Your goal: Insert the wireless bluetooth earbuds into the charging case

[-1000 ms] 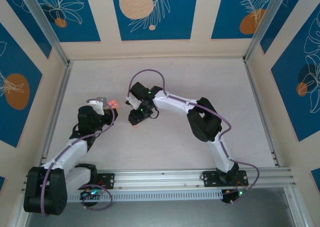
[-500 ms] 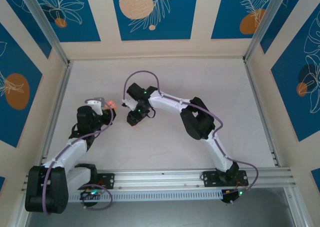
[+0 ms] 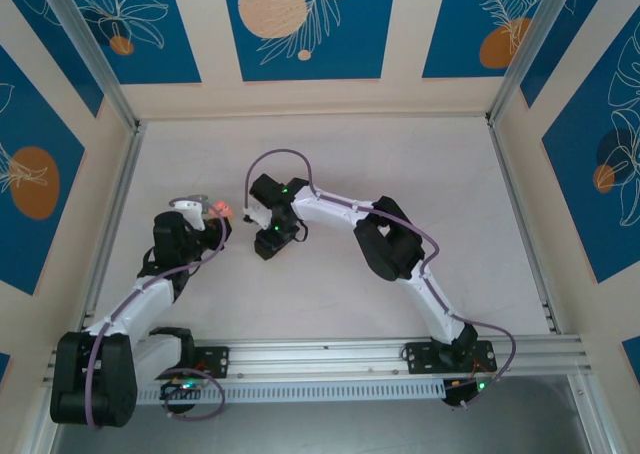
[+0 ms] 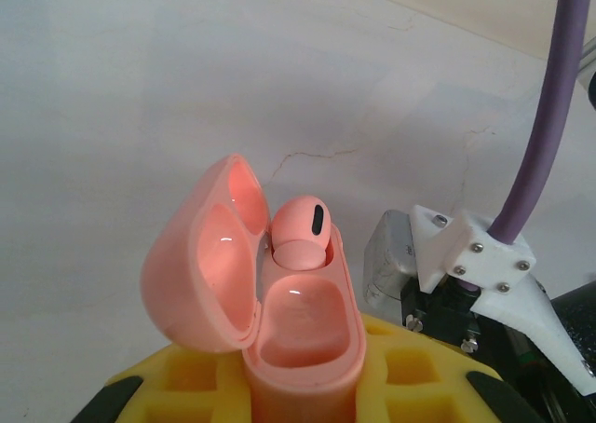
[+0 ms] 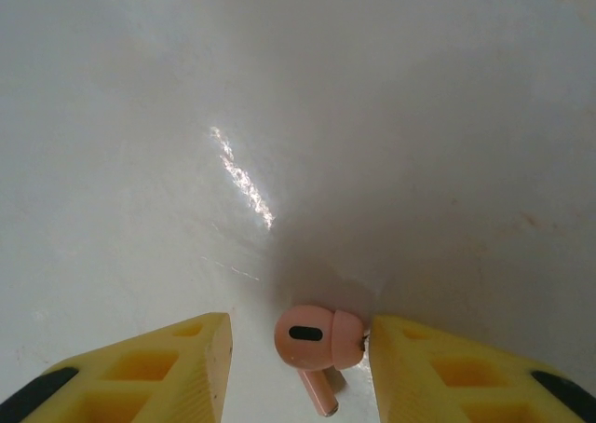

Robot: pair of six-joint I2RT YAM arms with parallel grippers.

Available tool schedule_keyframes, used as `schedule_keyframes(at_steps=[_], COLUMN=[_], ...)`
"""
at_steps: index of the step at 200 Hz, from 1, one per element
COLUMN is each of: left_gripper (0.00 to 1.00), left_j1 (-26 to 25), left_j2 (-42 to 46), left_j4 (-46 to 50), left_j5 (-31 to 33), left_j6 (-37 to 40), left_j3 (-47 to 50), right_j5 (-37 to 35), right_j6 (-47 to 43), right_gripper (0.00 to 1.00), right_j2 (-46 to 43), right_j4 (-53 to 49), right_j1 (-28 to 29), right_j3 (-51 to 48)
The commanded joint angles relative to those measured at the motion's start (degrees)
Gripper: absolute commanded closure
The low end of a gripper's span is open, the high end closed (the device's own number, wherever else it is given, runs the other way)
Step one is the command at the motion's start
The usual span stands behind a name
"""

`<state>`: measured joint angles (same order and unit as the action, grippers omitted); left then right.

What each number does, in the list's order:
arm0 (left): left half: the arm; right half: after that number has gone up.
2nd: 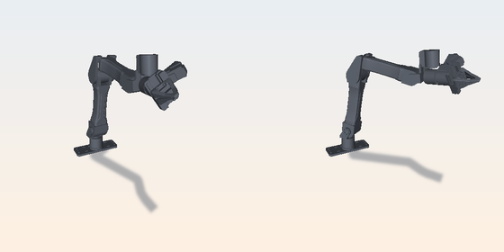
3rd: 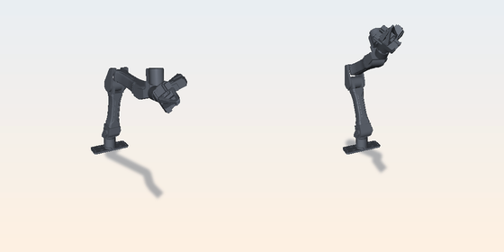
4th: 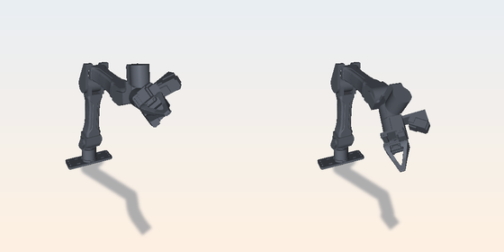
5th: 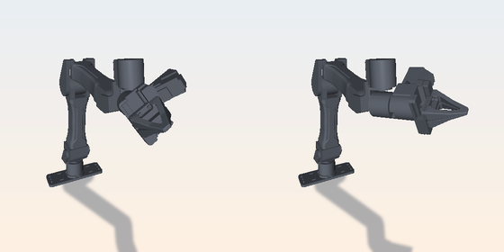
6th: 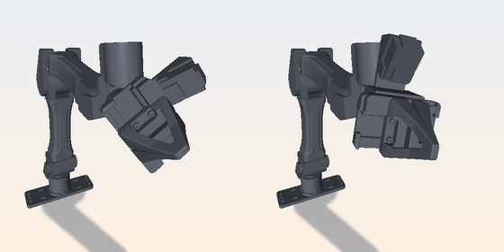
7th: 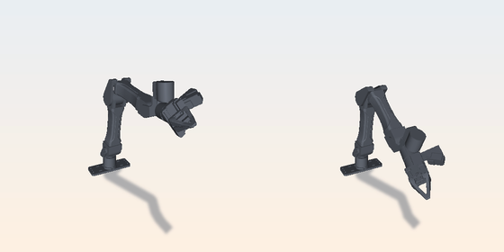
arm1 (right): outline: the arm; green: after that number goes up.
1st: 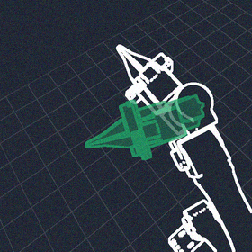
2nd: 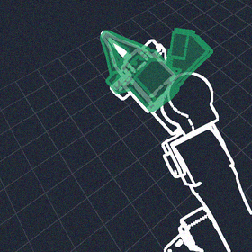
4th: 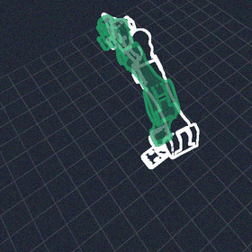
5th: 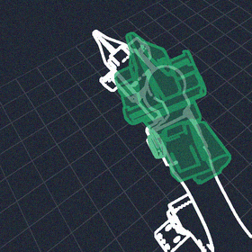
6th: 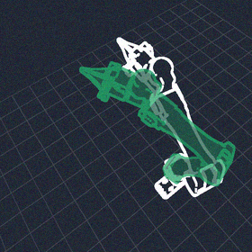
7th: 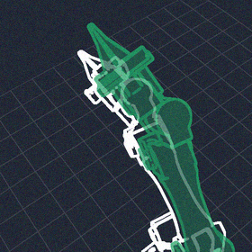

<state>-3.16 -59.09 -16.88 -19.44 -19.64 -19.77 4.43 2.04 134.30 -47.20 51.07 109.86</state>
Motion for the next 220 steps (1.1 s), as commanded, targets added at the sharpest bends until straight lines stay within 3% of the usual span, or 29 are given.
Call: schedule_keyframes(at_steps=[1,55,132,220], left_gripper=[1.00,1.00,1.00,1.00], left_j1=[1.0,1.0,1.0,0.6], left_j2=[0.1,0.1,0.1,-1.0], left_j4=[0.1,0.0,-0.3,-2.4], left_j5=[-0.2,-0.3,-0.7,-3.4], left_j6=[-0.8,-0.8,-0.6,0.7], left_j3=[0.1,0.1,0.1,0.0], right_j5=[-1.4,-2.7,-6.2,-2.6], right_j6=[1.2,2.6,4.8,13.6], right_gripper=[0.56,0.60,0.72,0.74], right_j2=[1.4,2.8,1.2,-11.5], right_j4=[-2.0,-1.6,-2.7,11.8], right_j1=[0.6,1.1,1.9,-1.1], right_j3=[1.3,1.8,1.1,-15.1])
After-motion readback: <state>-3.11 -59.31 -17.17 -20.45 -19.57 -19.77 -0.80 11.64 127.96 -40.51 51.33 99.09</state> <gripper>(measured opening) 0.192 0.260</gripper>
